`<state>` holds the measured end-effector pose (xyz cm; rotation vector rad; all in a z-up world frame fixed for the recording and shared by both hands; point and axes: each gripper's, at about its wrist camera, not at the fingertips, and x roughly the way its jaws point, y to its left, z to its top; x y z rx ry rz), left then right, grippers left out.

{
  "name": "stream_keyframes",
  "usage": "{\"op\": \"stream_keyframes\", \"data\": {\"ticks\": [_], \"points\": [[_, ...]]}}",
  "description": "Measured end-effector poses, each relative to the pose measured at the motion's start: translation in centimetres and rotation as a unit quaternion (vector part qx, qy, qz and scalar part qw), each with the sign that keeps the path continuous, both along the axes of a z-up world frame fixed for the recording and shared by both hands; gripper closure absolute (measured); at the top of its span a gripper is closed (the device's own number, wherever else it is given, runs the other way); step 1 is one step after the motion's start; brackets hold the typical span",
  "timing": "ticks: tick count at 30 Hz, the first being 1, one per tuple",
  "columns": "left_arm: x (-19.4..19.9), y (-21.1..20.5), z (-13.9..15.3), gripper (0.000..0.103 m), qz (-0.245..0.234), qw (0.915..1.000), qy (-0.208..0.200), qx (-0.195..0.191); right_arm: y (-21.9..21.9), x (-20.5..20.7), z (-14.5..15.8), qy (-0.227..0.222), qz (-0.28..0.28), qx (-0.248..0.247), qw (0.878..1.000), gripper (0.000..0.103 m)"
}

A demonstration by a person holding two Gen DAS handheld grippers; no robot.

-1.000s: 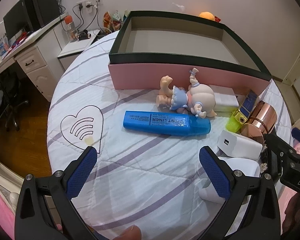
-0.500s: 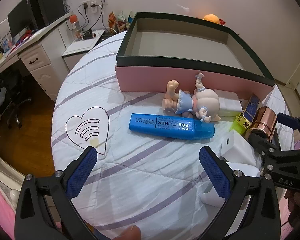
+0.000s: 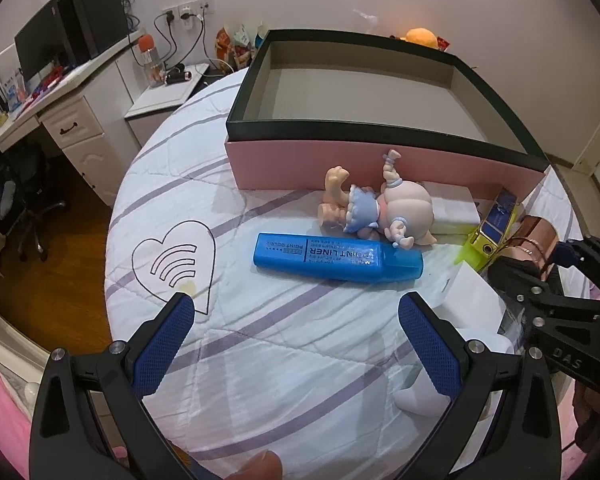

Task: Organize rigid objects
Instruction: 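Reach the right tool to the copper cylinder and close on it, then carry the copper cylinder into the pink box and open the right tool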

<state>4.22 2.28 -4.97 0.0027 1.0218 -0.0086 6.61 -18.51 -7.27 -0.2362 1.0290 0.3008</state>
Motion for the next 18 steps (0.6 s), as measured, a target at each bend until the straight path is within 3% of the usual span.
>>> {"op": "stream_keyframes", "data": {"ticks": [11,18], "points": [[2.4,0.3,4.3,0.0,0.016,0.999,-0.041,0.001,0.9,-0.2,4.9,-0.039,-0.016,0.037,0.998,0.045],[6.7,1.4,6.2,0.0,0.046,0.9959,-0.072,0.029,1.7,5.0,7.2,-0.06,-0.044,0.057,0.996,0.045]]}}
